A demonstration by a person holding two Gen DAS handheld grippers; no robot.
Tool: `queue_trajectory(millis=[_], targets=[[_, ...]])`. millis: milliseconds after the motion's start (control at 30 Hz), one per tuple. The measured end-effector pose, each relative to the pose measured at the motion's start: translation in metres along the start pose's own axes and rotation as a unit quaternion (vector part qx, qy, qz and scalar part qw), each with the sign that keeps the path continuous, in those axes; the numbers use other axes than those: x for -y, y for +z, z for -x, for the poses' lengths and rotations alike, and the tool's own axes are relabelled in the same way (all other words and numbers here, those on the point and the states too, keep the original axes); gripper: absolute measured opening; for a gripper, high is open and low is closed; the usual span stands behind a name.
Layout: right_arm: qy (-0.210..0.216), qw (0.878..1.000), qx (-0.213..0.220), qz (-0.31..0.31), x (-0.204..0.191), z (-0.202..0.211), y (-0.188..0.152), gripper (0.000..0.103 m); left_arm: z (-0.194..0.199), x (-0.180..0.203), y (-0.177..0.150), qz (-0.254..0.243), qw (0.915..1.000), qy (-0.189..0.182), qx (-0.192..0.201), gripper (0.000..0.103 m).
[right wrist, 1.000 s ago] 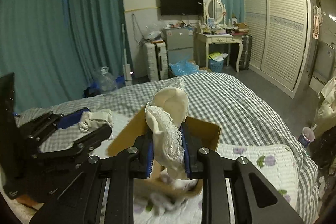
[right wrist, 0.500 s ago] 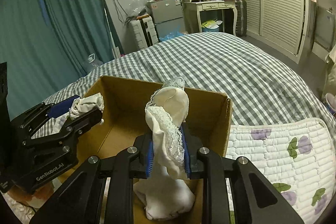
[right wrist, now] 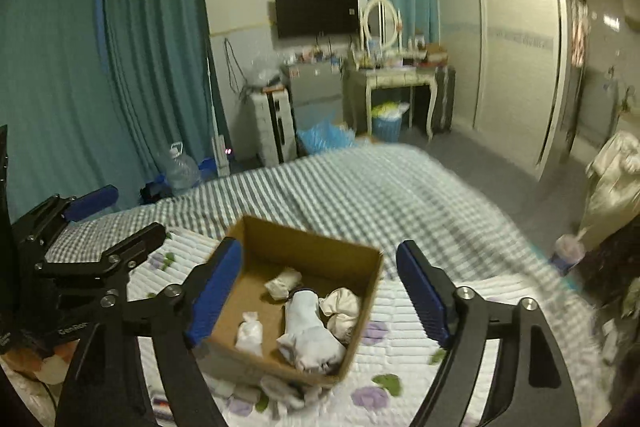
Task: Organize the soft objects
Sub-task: 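Grasp the floral tissue-paper pack with the left tool while the right tool reaches for the white cup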
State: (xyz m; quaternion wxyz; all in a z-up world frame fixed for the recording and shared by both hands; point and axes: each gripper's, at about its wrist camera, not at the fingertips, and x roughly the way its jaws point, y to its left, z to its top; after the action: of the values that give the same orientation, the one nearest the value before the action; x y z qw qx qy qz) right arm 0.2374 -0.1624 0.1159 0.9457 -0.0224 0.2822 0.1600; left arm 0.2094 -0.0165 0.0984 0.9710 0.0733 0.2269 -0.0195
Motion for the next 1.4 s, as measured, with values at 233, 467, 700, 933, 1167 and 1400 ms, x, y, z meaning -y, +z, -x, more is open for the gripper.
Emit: queue_trajectory(millis=[233,467,700,933,1167,1400], targets=[[-0.015,0.999,0.026,0.045,-0.036,0.121,-0.005,0.1,0.101,0.003,-0.008,-0.021,0.9988,0.016,0.041,0.097],[-0.006,0.998,0.014,0.056,-0.056,0.163,-0.064,0.103,0.113,0.009,-0.065,-0.026,0.9994,0.022,-0.009,0.097],[0.003,0.998,-0.017,0.06,-0.066,0.115,-0.137,0.103,0.072,0.023,-0.147,-0.003,0.9962,0.018,-0.085,0.097],[-0.008,0.997,-0.073,0.035,-0.06,0.03,-0.197,0.103,0.018,0.026,-0.215,0.049,0.988,-0.006,-0.146,0.096],[0.011,0.993,-0.115,-0.005,-0.044,-0.014,-0.23,0.103,-0.012,0.03,-0.251,0.056,0.9835,-0.014,-0.171,0.096],[0.006,0.992,-0.119,-0.027,-0.039,-0.024,-0.231,0.103,-0.025,0.027,-0.262,0.066,0.9843,-0.014,-0.163,0.101]])
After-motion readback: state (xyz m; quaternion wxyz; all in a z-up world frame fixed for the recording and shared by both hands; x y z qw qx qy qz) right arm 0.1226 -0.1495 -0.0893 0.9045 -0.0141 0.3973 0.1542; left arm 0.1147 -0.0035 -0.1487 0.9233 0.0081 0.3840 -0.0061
